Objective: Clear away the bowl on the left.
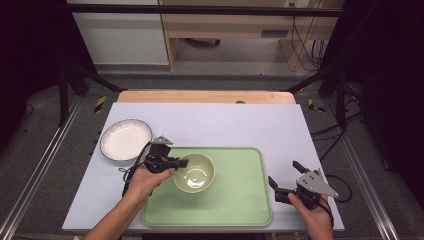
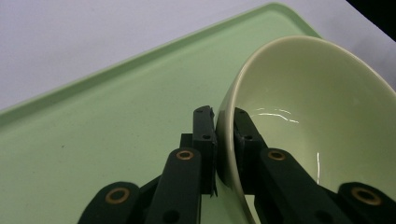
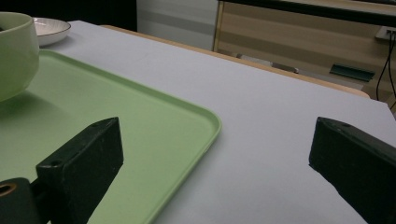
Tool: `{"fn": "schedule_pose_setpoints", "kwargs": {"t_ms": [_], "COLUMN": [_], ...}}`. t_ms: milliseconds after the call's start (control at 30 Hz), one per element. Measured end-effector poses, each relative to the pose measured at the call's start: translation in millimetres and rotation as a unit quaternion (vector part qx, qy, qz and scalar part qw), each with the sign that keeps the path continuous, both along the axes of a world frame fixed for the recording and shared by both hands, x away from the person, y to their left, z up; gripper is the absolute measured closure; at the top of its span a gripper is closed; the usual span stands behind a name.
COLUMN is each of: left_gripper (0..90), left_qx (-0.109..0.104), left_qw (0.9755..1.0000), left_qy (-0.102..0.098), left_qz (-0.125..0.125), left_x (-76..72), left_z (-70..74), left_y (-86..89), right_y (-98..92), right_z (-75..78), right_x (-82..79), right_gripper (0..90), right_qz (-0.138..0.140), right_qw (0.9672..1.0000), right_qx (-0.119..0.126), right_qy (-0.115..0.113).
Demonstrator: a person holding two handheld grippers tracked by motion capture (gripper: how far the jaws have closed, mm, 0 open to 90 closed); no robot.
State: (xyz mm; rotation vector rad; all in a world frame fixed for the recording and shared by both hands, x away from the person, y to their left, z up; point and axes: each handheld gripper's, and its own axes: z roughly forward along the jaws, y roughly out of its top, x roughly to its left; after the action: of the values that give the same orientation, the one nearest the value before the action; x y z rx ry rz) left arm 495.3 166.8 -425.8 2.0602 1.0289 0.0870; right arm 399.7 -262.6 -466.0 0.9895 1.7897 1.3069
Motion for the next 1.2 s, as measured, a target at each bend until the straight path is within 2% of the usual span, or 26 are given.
{"fn": "schedule_pose_setpoints", "kwargs": {"t_ms": [267, 600, 833, 1200], "left_gripper": [82.4, 82.3, 82.2, 82.1], "left_qx": [0.000, 0.012, 0.009, 0.017], "left_qw": [1.0000, 0.9997, 0.9998, 0.9996], "left_qy": [0.008, 0.011, 0.014, 0.021], "left_qz": [-0.004, -0.017, -0.010, -0.013], "left_x": [-1.4, -3.3, -2.3, -1.4], "left_z": [-4.1, -8.2, -11.1, -16.1], "left_y": [-0.9, -5.9, -5.9, -3.9], "right_y": [0.3, 0.3, 0.2, 0.5], "right_z": [-0.3, -0.5, -0.5, -0.5], "right_x": [0.2, 0.5, 0.5, 0.5], "right_gripper": [3.2, 3.2, 3.2, 3.2], "right_qz": [0.001, 0.002, 0.002, 0.002], "right_qw": [1.0000, 1.0000, 1.0000, 1.0000], "right_qx": [-0.001, -0.001, -0.001, -0.001], "right_qy": [0.002, 0.002, 0.002, 0.002]}}
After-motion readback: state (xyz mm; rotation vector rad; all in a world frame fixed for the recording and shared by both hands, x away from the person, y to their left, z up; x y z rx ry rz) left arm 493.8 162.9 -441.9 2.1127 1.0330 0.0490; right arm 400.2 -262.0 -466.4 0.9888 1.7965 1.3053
